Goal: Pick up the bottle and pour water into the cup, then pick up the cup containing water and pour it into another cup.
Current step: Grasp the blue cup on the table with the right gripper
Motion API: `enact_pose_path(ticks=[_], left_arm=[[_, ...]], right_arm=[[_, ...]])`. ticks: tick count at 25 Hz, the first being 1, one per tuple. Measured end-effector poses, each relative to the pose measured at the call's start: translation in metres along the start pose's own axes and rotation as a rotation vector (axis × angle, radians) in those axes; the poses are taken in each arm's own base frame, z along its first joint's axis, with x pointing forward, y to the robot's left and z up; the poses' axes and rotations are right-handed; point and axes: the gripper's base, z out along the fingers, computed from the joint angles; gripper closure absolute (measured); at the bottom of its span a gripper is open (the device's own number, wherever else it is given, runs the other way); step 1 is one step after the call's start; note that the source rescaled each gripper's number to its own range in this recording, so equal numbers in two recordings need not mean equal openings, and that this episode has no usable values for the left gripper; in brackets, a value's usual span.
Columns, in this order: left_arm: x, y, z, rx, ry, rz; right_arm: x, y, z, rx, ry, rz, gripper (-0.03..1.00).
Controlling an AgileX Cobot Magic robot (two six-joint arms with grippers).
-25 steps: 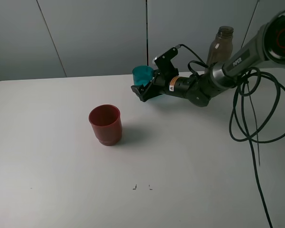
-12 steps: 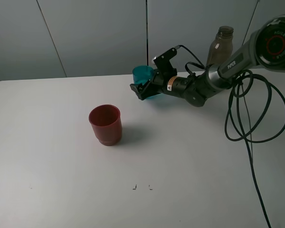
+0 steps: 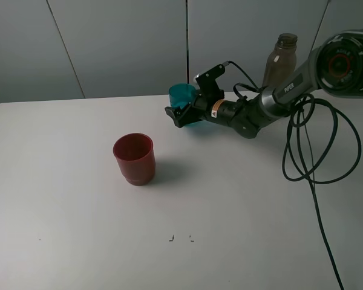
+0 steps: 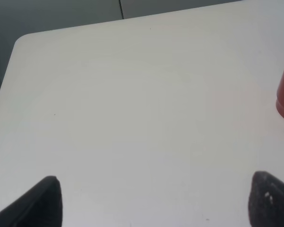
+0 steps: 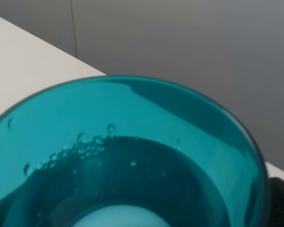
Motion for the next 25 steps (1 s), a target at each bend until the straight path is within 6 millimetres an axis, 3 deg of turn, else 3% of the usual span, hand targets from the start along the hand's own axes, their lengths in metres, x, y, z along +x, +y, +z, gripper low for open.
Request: enact_pose_path(ticks=[9,22,24,25], left_arm=[[0.0,0.0,0.0,0.0,0.0,0.0],[0.0,0.0,0.0,0.0,0.0,0.007],[0.0,0.0,0.0,0.0,0.0,0.007],[0.0,0.0,0.0,0.0,0.0,0.007]], right_arm=[[0.008,0.006,0.003,-0.014,0.003,0.006,-0.03],[-0.003,0.004,0.007,-0.012,-0.041,-0.002,-0.02],[0.001,0.004,0.008,-0.013,-0.033,0.0,0.09],[0.002,0.004,0.008,-0.012,-0.027,0.0,0.2]])
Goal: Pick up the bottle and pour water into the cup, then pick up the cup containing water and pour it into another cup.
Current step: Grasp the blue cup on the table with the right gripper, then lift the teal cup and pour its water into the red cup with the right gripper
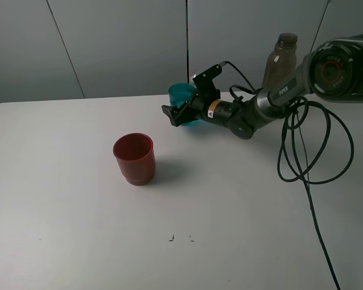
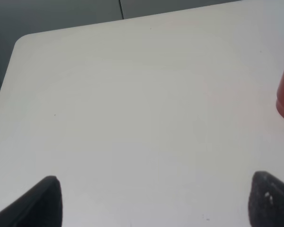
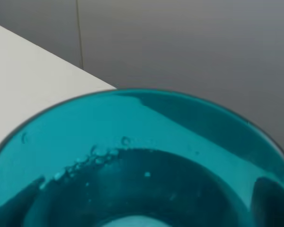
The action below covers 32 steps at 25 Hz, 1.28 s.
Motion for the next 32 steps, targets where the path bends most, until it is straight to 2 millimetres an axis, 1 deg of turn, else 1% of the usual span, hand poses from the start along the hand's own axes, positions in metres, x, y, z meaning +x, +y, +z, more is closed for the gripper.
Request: enact_pose_path(ticks=[1,2,3,4,16,20,29,32], left_arm=[[0.0,0.0,0.0,0.0,0.0,0.0],[0.0,0.0,0.0,0.0,0.0,0.0],[0.0,0.0,0.0,0.0,0.0,0.0],[0.0,0.0,0.0,0.0,0.0,0.0],[0.0,0.0,0.0,0.0,0.0,0.0],[0.0,0.0,0.0,0.0,0.0,0.0],[0.0,0.0,0.0,0.0,0.0,0.0],[0.0,0.0,0.0,0.0,0.0,0.0]], right_arm=[[0.001,0.0,0.0,0.001,0.005,0.0,0.34],[0.002,0.0,0.0,0.001,0.009,0.001,0.56],[0.002,0.0,0.0,0.001,0.009,0.001,0.84],[0.002,0.001,0.0,0.001,0.008,0.002,0.93],[0.002,0.0,0.0,0.003,0.012,0.004,0.93],[-0.002,-0.001,0.0,0.011,0.026,0.0,0.93],[-0.042,-0.001,-0.007,-0.011,-0.03,-0.084,0.93],[-0.047,0.001,-0.013,-0.024,-0.029,-0.102,0.93]])
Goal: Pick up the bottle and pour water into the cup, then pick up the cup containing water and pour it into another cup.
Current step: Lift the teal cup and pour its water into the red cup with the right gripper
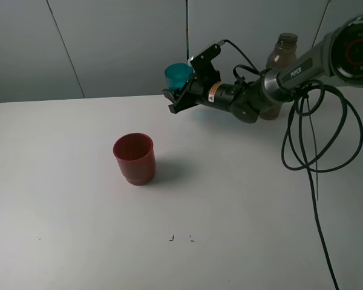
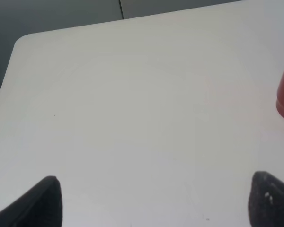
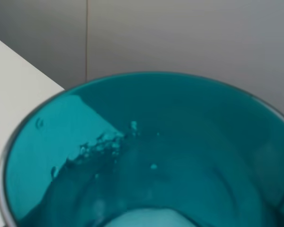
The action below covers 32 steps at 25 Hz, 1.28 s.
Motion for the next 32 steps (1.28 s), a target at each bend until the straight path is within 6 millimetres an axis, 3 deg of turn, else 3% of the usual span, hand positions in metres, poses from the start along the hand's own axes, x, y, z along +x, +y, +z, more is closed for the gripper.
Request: enact_pose_path(ticks=[9,21,32], left_arm=[[0.0,0.0,0.0,0.0,0.0,0.0],[0.0,0.0,0.0,0.0,0.0,0.0],[0.0,0.0,0.0,0.0,0.0,0.0]], right_arm=[[-0.004,0.017,-0.02,-0.103,0.015,-0.08,0.93],[-0.014,0.054,-0.015,-0.231,-0.012,-0.181,0.93],[-0.018,0.06,-0.015,-0.252,-0.021,-0.27,0.93]])
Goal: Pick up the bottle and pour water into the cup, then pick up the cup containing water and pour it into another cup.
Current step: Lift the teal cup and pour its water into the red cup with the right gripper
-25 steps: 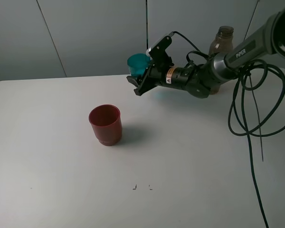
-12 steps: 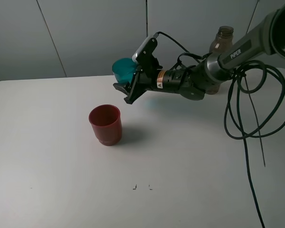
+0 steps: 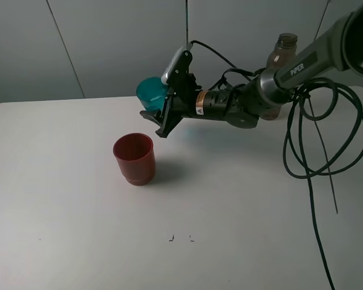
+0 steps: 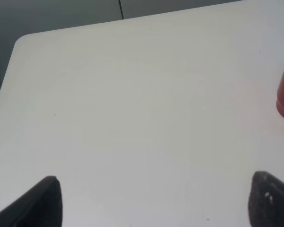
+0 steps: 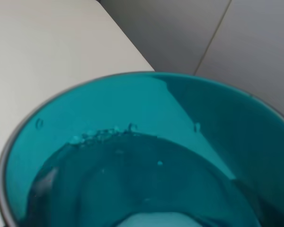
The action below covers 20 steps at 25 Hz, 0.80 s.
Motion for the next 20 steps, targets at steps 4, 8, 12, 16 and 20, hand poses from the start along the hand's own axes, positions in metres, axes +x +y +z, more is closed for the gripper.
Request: enact_pose_path(ticks=[4,8,12,16,20], left_arm=[[0.0,0.0,0.0,0.0,0.0,0.0],[0.0,0.0,0.0,0.0,0.0,0.0],[0.0,0.0,0.0,0.0,0.0,0.0],[0.0,0.0,0.0,0.0,0.0,0.0],[0.0,0.0,0.0,0.0,0.0,0.0]], right_arm=[[-0.013,-0.003,-0.004,-0.004,-0.021,-0.037,0.93],[-0.024,-0.004,-0.008,-0.028,-0.039,-0.089,0.93],[-0.027,-0.002,-0.01,-0.046,-0.041,-0.113,0.93],[-0.027,-0.001,-0.01,-0.055,-0.041,-0.123,0.93],[-0.026,0.001,-0.01,-0.08,-0.037,-0.153,0.93]])
